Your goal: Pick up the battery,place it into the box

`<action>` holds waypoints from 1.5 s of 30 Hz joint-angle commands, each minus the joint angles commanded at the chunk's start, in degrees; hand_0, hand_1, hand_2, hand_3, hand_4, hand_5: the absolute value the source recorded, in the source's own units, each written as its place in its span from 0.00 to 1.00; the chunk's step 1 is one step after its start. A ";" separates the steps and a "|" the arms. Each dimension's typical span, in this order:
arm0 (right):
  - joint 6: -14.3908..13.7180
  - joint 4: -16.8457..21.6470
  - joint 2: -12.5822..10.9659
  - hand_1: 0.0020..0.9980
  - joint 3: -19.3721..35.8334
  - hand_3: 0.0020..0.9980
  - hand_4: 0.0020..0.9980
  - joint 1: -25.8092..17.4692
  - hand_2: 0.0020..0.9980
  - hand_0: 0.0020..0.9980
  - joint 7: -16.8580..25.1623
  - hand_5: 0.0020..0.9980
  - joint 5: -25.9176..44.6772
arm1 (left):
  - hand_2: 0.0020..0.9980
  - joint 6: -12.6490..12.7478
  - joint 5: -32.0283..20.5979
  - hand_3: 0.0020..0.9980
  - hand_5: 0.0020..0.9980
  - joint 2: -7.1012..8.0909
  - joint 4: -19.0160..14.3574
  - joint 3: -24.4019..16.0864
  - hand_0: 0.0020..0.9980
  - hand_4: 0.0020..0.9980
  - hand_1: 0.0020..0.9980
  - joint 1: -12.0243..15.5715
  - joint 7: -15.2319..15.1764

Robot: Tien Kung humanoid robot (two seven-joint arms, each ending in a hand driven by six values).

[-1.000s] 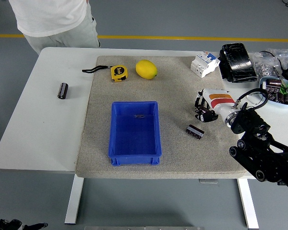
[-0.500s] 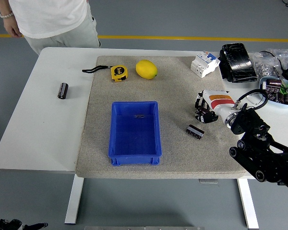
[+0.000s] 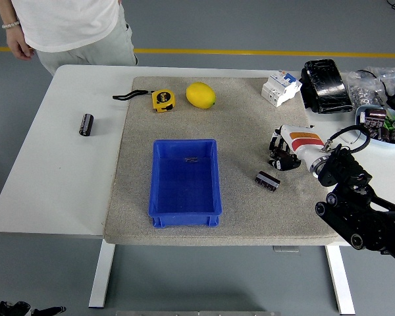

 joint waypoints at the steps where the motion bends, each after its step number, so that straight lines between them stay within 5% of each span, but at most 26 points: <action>1: -0.07 -0.17 0.04 0.22 -0.08 0.39 0.82 -0.01 0.31 0.13 0.01 0.11 0.76 | 0.83 0.01 0.00 0.67 0.65 0.00 0.00 -0.01 0.78 0.75 0.80 -0.01 0.00; 2: -0.19 -0.50 0.12 0.22 -0.20 0.39 0.82 -0.04 0.31 0.13 0.06 0.11 2.20 | 0.83 0.00 -0.05 0.67 0.65 0.00 0.00 0.06 0.78 0.75 0.80 -0.03 -0.01; 3: -0.30 -0.70 0.17 0.18 -0.28 0.33 0.77 -0.05 0.27 0.02 0.12 0.38 3.09 | 0.83 0.01 -0.07 0.67 0.65 0.00 0.00 0.09 0.78 0.75 0.80 -0.04 -0.02; 9: -1.10 -0.80 0.12 0.13 -0.27 0.27 0.75 -0.03 0.24 0.00 0.28 0.43 4.38 | 0.83 0.02 0.04 0.67 0.65 -0.02 0.03 0.01 0.78 0.75 0.80 -0.08 -0.09; 31: -1.26 1.39 -0.94 0.11 3.57 0.27 0.77 0.10 0.22 0.00 0.89 0.44 -0.22 | 0.83 -0.23 0.78 0.67 0.65 -0.03 -0.05 -0.33 0.78 0.75 0.80 0.10 0.06; 32: -1.06 1.85 -1.21 0.11 4.17 0.27 0.77 0.18 0.22 0.00 0.83 0.44 -0.58 | 0.83 -0.25 0.85 0.67 0.65 -0.01 -0.05 -0.36 0.78 0.75 0.80 0.11 0.05; 33: -0.67 2.33 -1.48 0.23 4.75 0.41 0.85 0.26 0.33 0.06 0.69 0.36 -0.70 | 0.83 -0.28 0.96 0.68 0.65 0.00 -0.05 -0.45 0.78 0.75 0.80 0.13 0.06; 38: 4.12 7.80 -4.95 0.23 7.44 0.41 0.85 -0.86 0.33 0.06 2.46 0.36 0.14 | 0.83 -0.27 1.06 0.68 0.65 -0.01 -0.04 -0.48 0.78 0.75 0.80 0.17 0.10; 39: 5.32 9.18 -6.07 0.53 7.90 0.52 0.79 -1.20 0.58 0.44 3.64 0.39 0.07 | 0.83 -0.17 0.75 0.67 0.65 0.00 0.00 -0.29 0.78 0.75 0.80 0.14 0.01; 44: 13.56 14.43 -11.66 0.53 8.91 0.52 0.79 -1.44 0.58 0.44 10.09 0.39 -2.67 | 0.83 -0.20 1.18 0.67 0.65 0.08 0.09 -0.75 0.78 0.75 0.80 0.16 -0.12; 45: 15.10 15.28 -12.68 0.66 8.54 0.60 0.85 -1.34 0.71 0.60 11.30 0.35 -3.82 | 0.83 -0.24 1.32 0.67 0.65 0.10 0.10 -0.80 0.78 0.75 0.80 0.17 -0.13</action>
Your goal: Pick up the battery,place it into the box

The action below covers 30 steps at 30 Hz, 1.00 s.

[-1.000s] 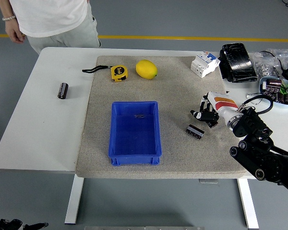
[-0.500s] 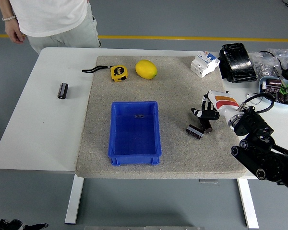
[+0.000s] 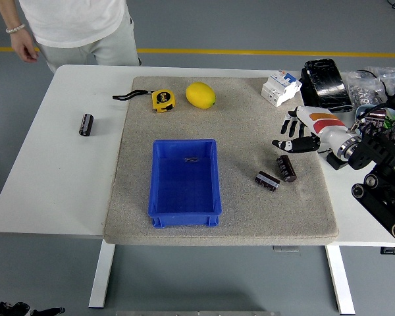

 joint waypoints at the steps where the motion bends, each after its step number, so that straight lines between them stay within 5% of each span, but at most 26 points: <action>1: 1.75 1.09 -1.37 0.66 -0.73 0.60 0.85 0.11 0.71 0.60 1.62 0.35 -1.58 | 0.83 -0.04 0.15 0.67 0.65 0.01 0.01 -0.07 0.78 0.75 0.80 0.02 0.00; 5: 5.42 2.86 -4.19 0.66 -3.29 0.60 0.85 0.62 0.71 0.60 5.69 0.35 -5.41 | 0.83 0.08 0.17 0.67 0.65 -0.03 0.06 -0.26 0.78 0.75 0.80 0.07 0.00; 6: 5.89 2.94 -4.58 0.75 -4.01 0.80 0.96 0.89 0.78 0.73 6.69 0.27 -6.69 | 0.83 0.09 0.05 0.67 0.65 -0.02 0.06 -0.12 0.78 0.75 0.80 0.04 -0.03; 12: 4.87 0.88 -4.36 0.76 -6.01 0.83 0.97 1.82 0.81 0.76 10.41 0.24 -11.70 | 0.83 0.25 -0.67 0.68 0.65 -0.06 0.06 0.44 0.78 0.75 0.80 -0.06 -0.11; 30: 3.94 -6.20 -2.16 0.71 -5.61 0.80 0.98 1.74 0.75 0.73 9.98 0.21 -13.32 | 0.83 0.34 -1.60 0.67 0.65 -0.24 0.00 1.27 0.79 0.75 0.80 -0.22 -0.11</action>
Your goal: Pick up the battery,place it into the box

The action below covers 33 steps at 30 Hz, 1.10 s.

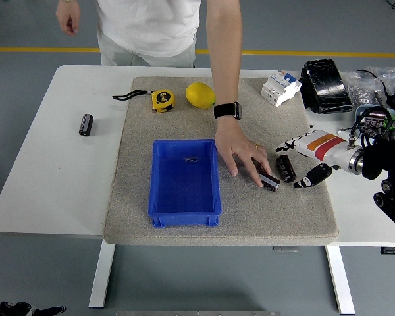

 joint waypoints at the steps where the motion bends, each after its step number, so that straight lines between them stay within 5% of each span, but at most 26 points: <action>1: -0.09 -0.19 0.09 0.71 0.06 0.80 0.98 0.00 0.75 0.73 -0.02 0.21 0.08 | 0.83 0.00 -0.11 0.67 0.65 0.00 -0.01 0.08 0.79 0.75 0.80 -0.03 0.00; 29: 0.50 -1.61 2.16 0.64 0.43 0.75 0.96 0.44 0.69 0.64 -1.56 0.21 2.46 | 0.83 -0.03 -0.82 0.67 0.65 0.04 -0.08 0.72 0.79 0.75 0.80 -0.20 0.05; 30: 0.46 -1.84 2.28 0.59 0.41 0.67 0.90 0.49 0.61 0.57 -1.58 0.19 2.49 | 0.83 -0.03 -0.82 0.67 0.65 0.03 -0.08 0.72 0.79 0.75 0.80 -0.21 0.04; 33: -0.43 -2.60 2.64 0.59 0.36 0.67 0.90 0.59 0.61 0.57 -1.68 0.19 3.02 | 0.83 -0.01 -0.98 0.67 0.65 0.08 -0.08 0.85 0.79 0.75 0.80 -0.28 0.01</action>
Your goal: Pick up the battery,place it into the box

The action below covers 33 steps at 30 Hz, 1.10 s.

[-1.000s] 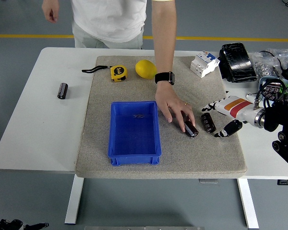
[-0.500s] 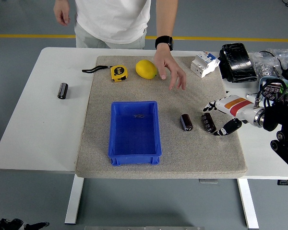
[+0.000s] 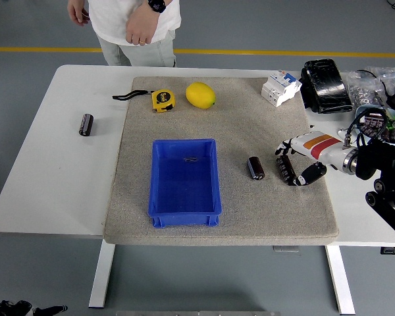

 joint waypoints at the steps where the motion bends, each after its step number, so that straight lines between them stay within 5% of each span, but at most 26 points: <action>1: -0.20 -0.12 0.05 0.59 -0.01 0.67 0.90 0.01 0.61 0.57 -0.04 0.19 0.08 | 0.83 0.01 -0.02 0.67 0.65 0.00 0.00 0.00 0.79 0.75 0.80 -0.01 0.00; 2: -0.58 -0.43 0.18 0.59 0.03 0.67 0.90 0.04 0.61 0.57 -0.07 0.19 0.13 | 0.83 0.00 0.00 0.67 0.65 0.00 0.00 0.03 0.79 0.75 0.80 -0.03 -0.01; 3: -0.79 -0.68 0.27 0.50 0.02 0.56 0.78 0.06 0.53 0.49 -0.10 0.13 0.25 | 0.83 0.00 -0.01 0.67 0.65 0.00 0.00 0.05 0.79 0.75 0.80 -0.05 -0.02; 10: -1.19 -1.65 0.61 0.47 -0.16 0.51 0.75 0.04 0.50 0.44 -0.38 0.11 0.74 | 0.83 0.00 -0.04 0.67 0.65 -0.02 0.01 0.14 0.79 0.75 0.80 -0.06 -0.05; 24: -0.90 0.86 -0.19 0.46 1.79 0.50 0.75 -0.12 0.49 0.44 -0.50 0.11 0.56 | 0.83 -0.22 0.59 0.67 0.65 0.02 -0.04 -0.16 0.79 0.75 0.80 0.06 0.01; 33: -0.19 6.27 -0.29 0.45 4.05 0.50 0.74 0.40 0.49 0.45 -0.84 0.10 0.65 | 0.83 -0.39 1.03 0.67 0.65 0.16 -0.14 -0.43 0.79 0.75 0.80 0.27 0.22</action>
